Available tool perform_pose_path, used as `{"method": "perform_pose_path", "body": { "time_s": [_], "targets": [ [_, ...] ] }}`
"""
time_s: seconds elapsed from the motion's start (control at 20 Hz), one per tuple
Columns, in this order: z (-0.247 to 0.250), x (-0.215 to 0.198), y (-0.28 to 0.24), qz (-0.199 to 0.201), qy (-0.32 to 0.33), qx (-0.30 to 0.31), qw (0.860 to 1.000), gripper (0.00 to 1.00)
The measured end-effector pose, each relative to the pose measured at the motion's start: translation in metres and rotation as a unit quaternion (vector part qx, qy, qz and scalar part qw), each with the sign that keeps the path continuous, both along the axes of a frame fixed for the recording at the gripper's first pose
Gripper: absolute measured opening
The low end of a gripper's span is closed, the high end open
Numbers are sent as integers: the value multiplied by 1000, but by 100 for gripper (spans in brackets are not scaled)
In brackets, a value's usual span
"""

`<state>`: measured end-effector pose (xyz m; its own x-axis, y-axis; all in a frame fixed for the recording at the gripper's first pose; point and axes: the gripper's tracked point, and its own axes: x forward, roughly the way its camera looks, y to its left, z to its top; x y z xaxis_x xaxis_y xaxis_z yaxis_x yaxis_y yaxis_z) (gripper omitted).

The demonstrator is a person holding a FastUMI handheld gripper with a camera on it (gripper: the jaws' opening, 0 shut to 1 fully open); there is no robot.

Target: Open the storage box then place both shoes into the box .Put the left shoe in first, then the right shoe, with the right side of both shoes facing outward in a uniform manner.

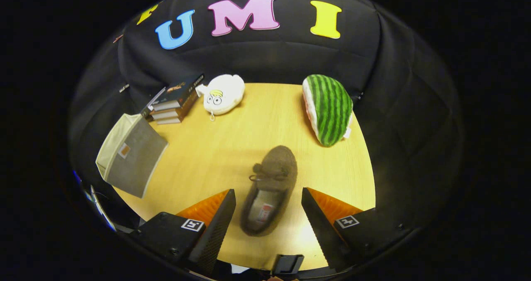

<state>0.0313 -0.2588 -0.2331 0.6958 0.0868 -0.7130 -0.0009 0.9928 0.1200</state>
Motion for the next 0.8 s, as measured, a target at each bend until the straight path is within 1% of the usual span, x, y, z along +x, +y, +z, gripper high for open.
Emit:
{"method": "perform_pose_path", "body": {
  "time_s": [0.1,0.3,0.65,0.75,0.8],
  "targets": [
    [-18,0,-11,-3,27,0,1000,99],
    [-56,9,-22,-26,72,28,997,99],
    [-88,43,-27,-72,107,72,989,99],
    [-94,45,-21,-68,117,81,987,94],
    [-96,47,-20,-68,117,79,988,81]
  ]
}}
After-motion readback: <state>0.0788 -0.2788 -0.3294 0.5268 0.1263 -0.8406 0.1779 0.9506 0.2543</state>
